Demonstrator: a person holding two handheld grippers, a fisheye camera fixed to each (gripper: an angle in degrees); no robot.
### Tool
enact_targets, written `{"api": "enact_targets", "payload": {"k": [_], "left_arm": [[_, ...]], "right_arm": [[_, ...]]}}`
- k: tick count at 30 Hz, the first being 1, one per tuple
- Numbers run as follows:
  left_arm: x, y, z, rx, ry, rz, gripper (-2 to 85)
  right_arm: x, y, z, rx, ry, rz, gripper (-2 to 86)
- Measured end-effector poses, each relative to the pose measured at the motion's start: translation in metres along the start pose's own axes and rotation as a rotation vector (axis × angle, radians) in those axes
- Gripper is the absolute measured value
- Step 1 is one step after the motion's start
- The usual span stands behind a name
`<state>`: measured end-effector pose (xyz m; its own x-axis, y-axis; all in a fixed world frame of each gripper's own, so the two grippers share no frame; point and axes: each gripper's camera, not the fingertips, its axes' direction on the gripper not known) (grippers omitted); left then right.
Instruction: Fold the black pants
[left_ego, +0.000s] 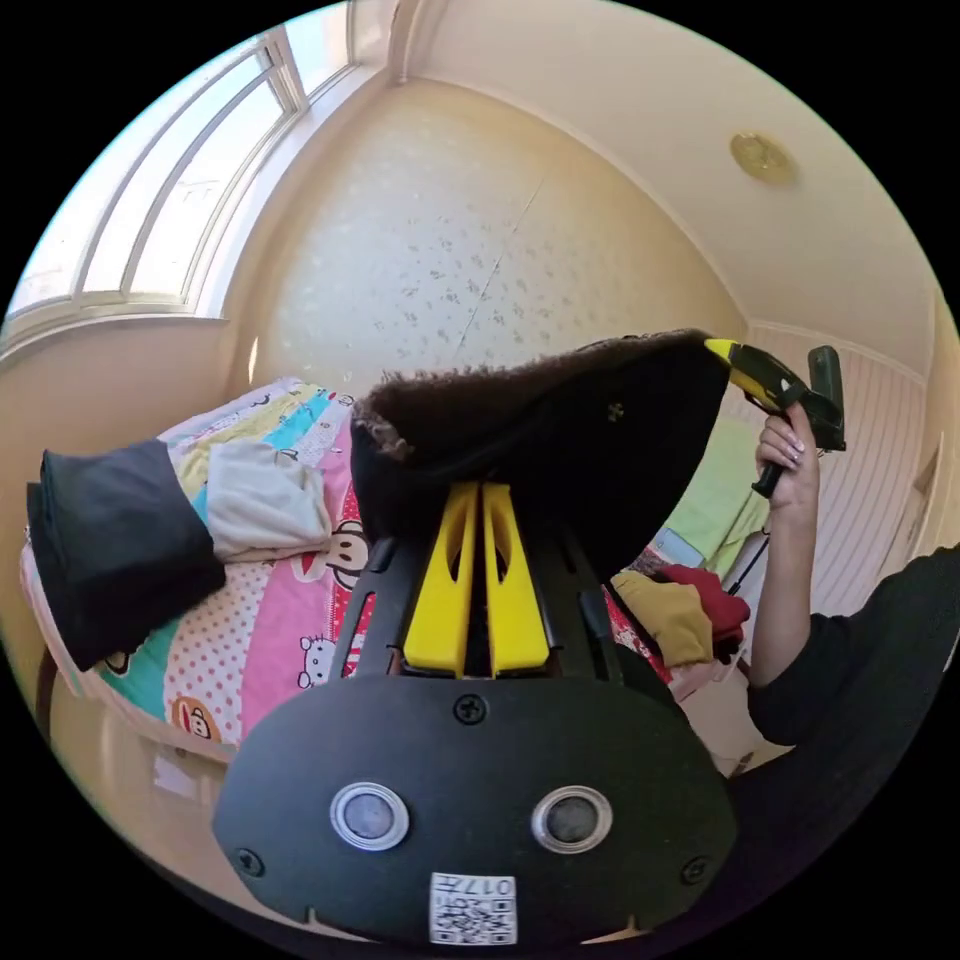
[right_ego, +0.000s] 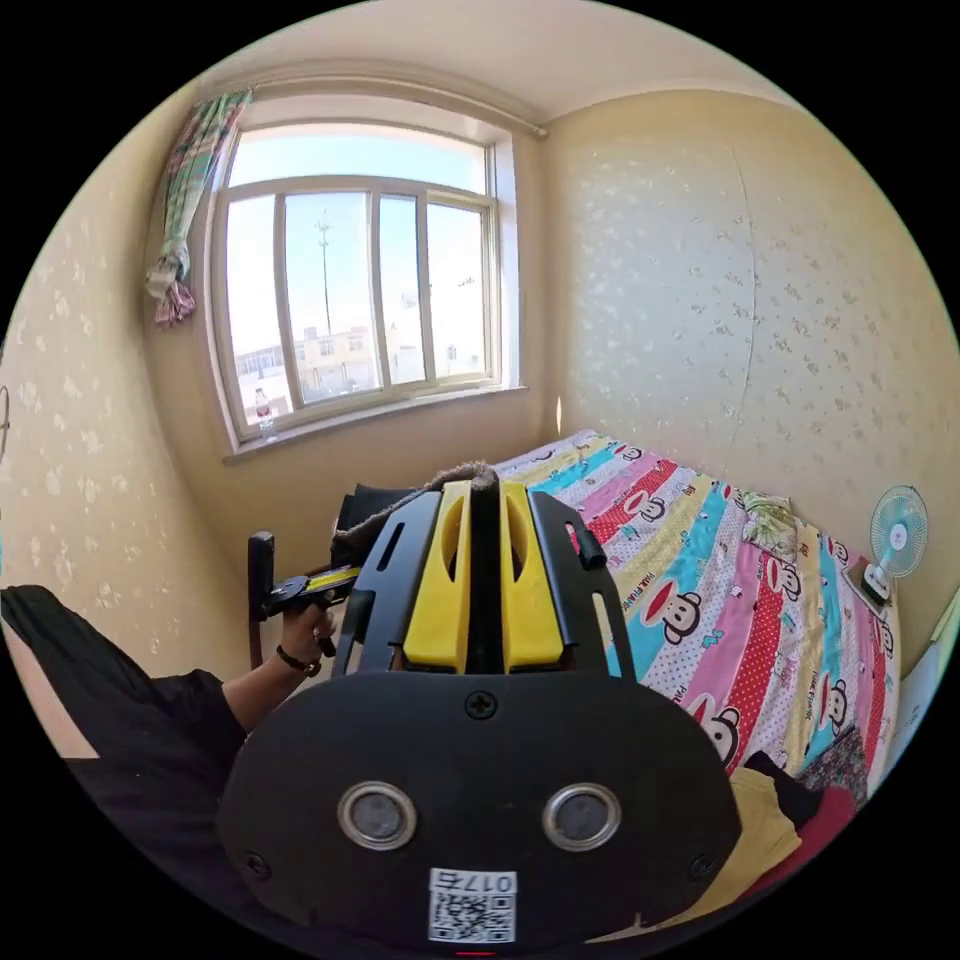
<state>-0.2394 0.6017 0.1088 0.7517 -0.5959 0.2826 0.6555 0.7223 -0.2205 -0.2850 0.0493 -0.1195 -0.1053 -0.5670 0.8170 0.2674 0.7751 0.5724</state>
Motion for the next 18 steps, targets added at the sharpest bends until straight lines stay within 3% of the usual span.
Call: {"api": "enact_targets", "payload": {"k": [3, 6, 9, 11, 14, 16, 18], "left_arm": [[0.013, -0.031, 0.004, 0.114, 0.089, 0.024, -1.0], [0.026, -0.099, 0.059, 0.088, -0.039, 0.133, -1.0], [0.003, -0.179, 0.177, -0.302, -0.140, 0.120, -0.8], [-0.045, -0.182, 0.252, -0.604, -0.154, -0.058, -0.5], [-0.083, -0.131, 0.277, -0.688, 0.152, -0.144, 0.6], [-0.102, -0.087, 0.284, -0.768, 0.220, -0.210, 3.3], [-0.118, -0.045, 0.280, -0.805, 0.215, -0.263, 7.9]], "right_arm": [[0.034, -0.033, -0.030, 0.063, 0.164, 0.007, 3.5], [0.102, -0.093, -0.017, -0.025, 0.298, 0.064, 4.3], [0.224, -0.140, 0.040, -0.235, 0.309, 0.260, 6.1], [0.299, -0.123, 0.080, -0.439, 0.195, 0.491, 7.1], [0.343, -0.054, 0.111, -0.541, -0.038, 0.531, 6.7], [0.350, -0.004, 0.123, -0.596, -0.006, 0.510, 5.8], [0.356, 0.066, 0.146, -0.775, -0.013, 0.530, 9.5]]}}
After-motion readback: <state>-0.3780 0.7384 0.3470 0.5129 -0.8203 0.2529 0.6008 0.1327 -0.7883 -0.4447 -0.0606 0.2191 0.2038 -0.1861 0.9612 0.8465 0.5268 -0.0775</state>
